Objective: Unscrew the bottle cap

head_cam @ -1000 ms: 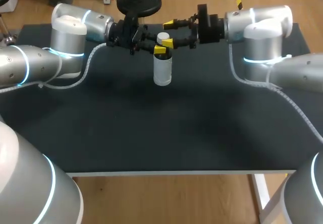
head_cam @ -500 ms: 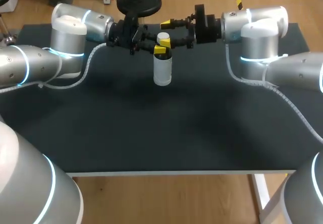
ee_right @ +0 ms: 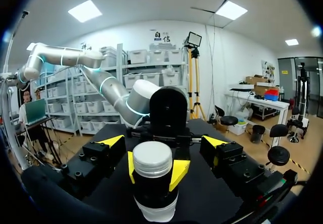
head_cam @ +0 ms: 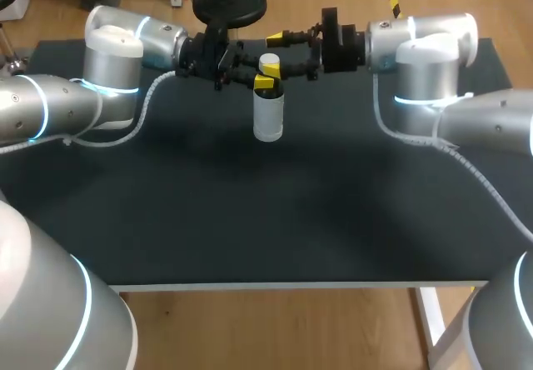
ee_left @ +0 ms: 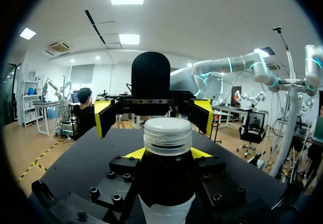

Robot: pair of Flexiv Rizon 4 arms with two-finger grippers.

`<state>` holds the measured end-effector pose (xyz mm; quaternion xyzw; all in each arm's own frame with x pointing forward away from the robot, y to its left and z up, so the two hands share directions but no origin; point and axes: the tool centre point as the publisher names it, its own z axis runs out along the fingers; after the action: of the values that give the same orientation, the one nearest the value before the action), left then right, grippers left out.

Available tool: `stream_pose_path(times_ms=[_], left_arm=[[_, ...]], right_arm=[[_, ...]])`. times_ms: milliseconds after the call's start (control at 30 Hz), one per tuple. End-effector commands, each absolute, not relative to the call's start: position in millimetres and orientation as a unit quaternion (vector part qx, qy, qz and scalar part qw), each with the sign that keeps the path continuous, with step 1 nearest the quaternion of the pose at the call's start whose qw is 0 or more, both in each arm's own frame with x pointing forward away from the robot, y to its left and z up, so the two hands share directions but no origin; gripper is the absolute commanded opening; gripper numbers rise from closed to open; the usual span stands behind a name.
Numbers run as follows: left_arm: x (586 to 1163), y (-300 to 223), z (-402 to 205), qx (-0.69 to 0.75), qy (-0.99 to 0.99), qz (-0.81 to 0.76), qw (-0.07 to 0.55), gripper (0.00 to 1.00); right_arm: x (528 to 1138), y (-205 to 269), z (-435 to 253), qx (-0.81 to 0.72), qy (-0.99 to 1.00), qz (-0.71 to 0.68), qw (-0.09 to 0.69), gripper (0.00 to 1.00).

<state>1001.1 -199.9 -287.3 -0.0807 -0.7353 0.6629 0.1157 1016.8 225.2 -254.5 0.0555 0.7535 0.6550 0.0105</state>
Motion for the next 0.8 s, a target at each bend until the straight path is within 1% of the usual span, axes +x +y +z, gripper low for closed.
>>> stream_pose_path(times_ms=[33, 433, 800], left_arm=[[1004.5, -200.0, -289.9, -0.083, -0.734, 0.663, 0.119, 0.0], [1004.5, -200.0, -289.9, -0.083, -0.734, 0.663, 0.119, 0.0], [1004.5, -200.0, -289.9, -0.083, -0.734, 0.663, 0.119, 0.0]], right_arm=[[1006.2, 227.1, -251.9, 0.079, 0.753, 0.652, 0.037, 1.0], [1003.0, 226.9, -251.4, 0.132, 0.753, 0.638, 0.097, 1.0], [1004.8, 231.3, -254.1, 0.146, 0.742, 0.645, 0.109, 1.0]])
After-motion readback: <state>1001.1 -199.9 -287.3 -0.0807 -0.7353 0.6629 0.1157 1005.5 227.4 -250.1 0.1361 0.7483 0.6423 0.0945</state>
